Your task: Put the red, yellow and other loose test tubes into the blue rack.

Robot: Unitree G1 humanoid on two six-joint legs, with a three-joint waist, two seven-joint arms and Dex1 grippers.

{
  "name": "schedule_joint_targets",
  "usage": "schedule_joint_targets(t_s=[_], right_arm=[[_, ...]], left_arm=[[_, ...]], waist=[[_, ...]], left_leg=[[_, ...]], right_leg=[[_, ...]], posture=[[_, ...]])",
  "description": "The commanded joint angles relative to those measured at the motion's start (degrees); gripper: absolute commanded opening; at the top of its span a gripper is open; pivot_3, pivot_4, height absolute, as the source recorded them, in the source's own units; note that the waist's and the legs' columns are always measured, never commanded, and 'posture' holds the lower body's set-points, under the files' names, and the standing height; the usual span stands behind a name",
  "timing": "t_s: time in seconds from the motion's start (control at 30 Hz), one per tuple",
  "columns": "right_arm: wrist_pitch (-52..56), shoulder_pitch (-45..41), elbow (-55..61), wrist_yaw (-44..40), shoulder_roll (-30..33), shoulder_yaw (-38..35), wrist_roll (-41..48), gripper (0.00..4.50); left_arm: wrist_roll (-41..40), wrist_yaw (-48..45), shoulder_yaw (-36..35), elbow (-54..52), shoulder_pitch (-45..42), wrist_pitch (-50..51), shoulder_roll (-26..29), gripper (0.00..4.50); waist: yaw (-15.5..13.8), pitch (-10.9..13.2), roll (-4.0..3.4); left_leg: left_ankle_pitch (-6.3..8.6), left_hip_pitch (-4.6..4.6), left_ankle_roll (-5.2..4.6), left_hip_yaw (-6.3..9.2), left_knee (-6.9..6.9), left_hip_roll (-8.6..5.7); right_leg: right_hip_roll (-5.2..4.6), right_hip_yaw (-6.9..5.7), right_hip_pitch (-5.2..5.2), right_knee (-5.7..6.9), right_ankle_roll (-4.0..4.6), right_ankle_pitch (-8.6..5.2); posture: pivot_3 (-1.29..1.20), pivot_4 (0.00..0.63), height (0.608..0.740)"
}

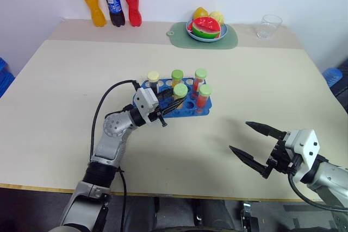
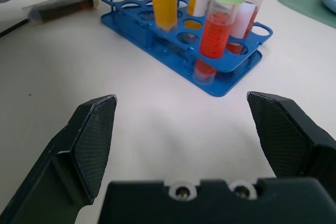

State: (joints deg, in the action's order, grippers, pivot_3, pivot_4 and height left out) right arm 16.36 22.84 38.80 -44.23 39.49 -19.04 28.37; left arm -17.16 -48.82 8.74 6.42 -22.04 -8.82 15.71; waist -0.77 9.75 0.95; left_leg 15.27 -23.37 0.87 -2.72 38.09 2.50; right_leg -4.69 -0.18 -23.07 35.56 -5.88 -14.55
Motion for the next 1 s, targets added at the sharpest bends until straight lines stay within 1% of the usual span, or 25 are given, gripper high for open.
schedule_joint_targets(t_s=[0.03,0.07,0.13,0.17,0.23,0.3,0.4,0.47,0.53,0.57,0.63,0.73,0.8,0.87,0.9,0.93,1.0], right_arm=[[-0.41,-0.44,2.03,0.26,-0.13,-0.50,0.39,4.42],[-0.38,-0.58,1.97,0.30,-0.13,-0.41,0.37,4.42],[-0.36,-0.86,1.82,0.41,-0.16,-0.20,0.30,4.42],[-0.46,-1.00,1.69,0.41,-0.21,-0.03,0.22,4.42],[-0.63,-1.29,1.45,0.41,-0.28,0.35,0.02,4.42],[-0.86,-1.83,1.01,0.12,-0.23,0.95,-0.21,4.42],[-1.92,-3.01,0.02,-1.09,0.14,2.29,-0.94,4.42],[-4.50,-4.52,-0.94,-2.93,0.85,4.50,-3.01,4.42],[-9.30,-6.45,-2.13,-5.85,1.32,7.42,-5.78,4.42],[-10.87,-7.24,-2.74,-6.88,1.28,8.55,-6.39,4.42],[-12.90,-8.59,-3.95,-8.23,1.12,10.33,-7.09,4.42],[-16.75,-12.36,-7.20,-10.41,0.22,14.11,-8.30,4.42],[-17.88,-14.69,-9.59,-11.03,-0.31,15.70,-8.60,4.42],[-18.83,-16.30,-11.53,-11.53,-0.65,16.78,-8.90,4.42],[-19.19,-16.79,-12.15,-11.68,-0.75,17.15,-9.02,4.42],[-19.65,-17.38,-13.05,-11.83,-0.94,17.61,-9.20,4.42],[-20.43,-18.31,-14.60,-11.98,-1.19,18.32,-9.43,4.42]], left_arm=[[-5.49,-2.91,-0.39,-3.17,-0.20,5.98,-0.32,1.91],[-4.70,-1.99,-0.66,-3.37,-0.52,5.88,-0.52,2.35],[-2.92,0.72,-0.94,-4.73,-1.01,7.32,-0.54,3.40],[-3.10,1.24,-1.37,-7.14,-0.98,7.64,-0.13,3.83],[-3.64,1.67,-2.10,-10.83,-0.73,7.77,0.60,3.83],[-6.42,1.23,-3.27,-14.67,-0.35,9.70,1.44,3.83],[-11.29,3.74,-6.77,-19.68,-0.20,15.86,3.14,3.83],[-15.25,12.90,-12.41,-23.20,-1.50,25.58,4.38,3.83],[-19.12,24.98,-17.59,-25.90,-3.18,42.12,7.01,3.83],[-20.75,28.19,-18.95,-26.92,-3.66,48.56,8.66,3.83],[-24.34,31.81,-21.38,-28.28,-4.35,56.24,10.37,3.83],[-32.74,39.89,-28.12,-29.82,-6.00,74.01,13.07,3.83],[-37.93,45.63,-32.56,-31.44,-8.51,82.62,13.05,3.83],[-40.21,48.82,-35.84,-30.67,-11.95,93.64,12.70,3.83],[-40.27,49.64,-36.99,-30.30,-13.36,97.83,12.34,3.83],[-43.51,51.86,-36.50,-27.84,-13.10,100.09,14.48,3.83],[-50.67,56.78,-36.06,-23.93,-11.82,101.29,18.51,3.83]], waist=[[0.00,0.00,0.00],[0.00,0.00,0.00],[0.00,0.00,0.00],[0.01,0.00,0.01],[0.06,0.01,0.01],[0.07,0.01,0.01],[0.09,0.01,0.00],[0.16,0.01,0.01],[0.27,0.03,0.05],[0.27,0.03,0.04],[0.24,0.04,0.05],[0.18,0.14,0.21],[0.13,0.21,0.33],[0.01,0.26,0.43],[0.01,0.26,0.43],[0.13,0.25,0.42],[0.51,0.24,0.39]], left_leg=[[0.00,-0.01,0.00,0.00,0.00,0.00],[0.00,-0.01,0.00,0.00,0.00,0.00],[0.00,-0.01,0.00,0.01,0.00,0.00],[0.00,-0.01,0.00,0.00,0.00,0.00],[0.00,-0.01,0.00,0.02,0.00,0.01],[0.00,-0.01,0.00,0.02,-0.01,0.01],[0.00,0.00,0.00,0.02,-0.01,0.03],[0.00,0.01,0.00,0.02,0.00,0.03],[0.00,0.03,0.00,0.04,0.01,0.05],[0.00,0.04,0.00,0.06,0.02,0.07],[0.00,0.08,0.00,0.08,0.02,0.07],[0.00,0.08,0.00,0.07,0.02,0.05],[-0.01,0.07,0.02,0.08,0.04,0.06],[-0.03,0.07,0.05,0.11,0.04,0.06],[-0.04,0.07,0.07,0.12,0.05,0.05],[-0.04,0.08,0.07,0.12,0.05,0.02],[-0.04,0.12,0.07,0.11,0.03,0.01]], right_leg=[[0.01,0.00,-0.01,0.00,0.00,0.00],[0.01,0.00,-0.01,0.00,0.00,0.00],[0.00,0.00,-0.01,0.00,0.00,0.00],[0.00,0.00,-0.01,0.01,0.00,0.00],[0.01,0.00,-0.01,0.01,0.00,0.00],[0.01,0.00,-0.02,0.01,0.00,0.00],[0.02,0.00,-0.02,0.03,0.00,0.00],[0.02,0.00,-0.02,0.05,0.00,0.00],[0.03,0.00,-0.02,0.11,-0.01,-0.01],[0.06,0.00,-0.02,0.16,-0.03,-0.01],[0.08,0.00,-0.03,0.31,-0.12,-0.05],[0.06,0.00,-0.05,0.38,-0.22,-0.03],[0.06,0.00,-0.10,0.47,-0.28,0.00],[0.06,-0.02,-0.11,0.49,-0.28,0.00],[0.06,-0.03,-0.10,0.50,-0.28,0.00],[0.05,-0.03,-0.09,0.50,-0.28,0.00],[0.04,-0.01,-0.09,0.54,-0.29,0.01]], posture=[[0.00,0.150,0.740],[0.00,0.150,0.740],[0.00,0.150,0.740],[0.00,0.150,0.740],[0.00,0.150,0.740],[0.00,0.150,0.740],[0.00,0.150,0.740],[0.00,0.150,0.740],[0.00,0.150,0.740],[0.00,0.150,0.740],[0.00,0.150,0.740],[0.00,0.150,0.740],[0.00,0.150,0.740],[0.00,0.150,0.740],[0.00,0.150,0.740],[0.00,0.150,0.740],[0.00,0.150,0.740]])
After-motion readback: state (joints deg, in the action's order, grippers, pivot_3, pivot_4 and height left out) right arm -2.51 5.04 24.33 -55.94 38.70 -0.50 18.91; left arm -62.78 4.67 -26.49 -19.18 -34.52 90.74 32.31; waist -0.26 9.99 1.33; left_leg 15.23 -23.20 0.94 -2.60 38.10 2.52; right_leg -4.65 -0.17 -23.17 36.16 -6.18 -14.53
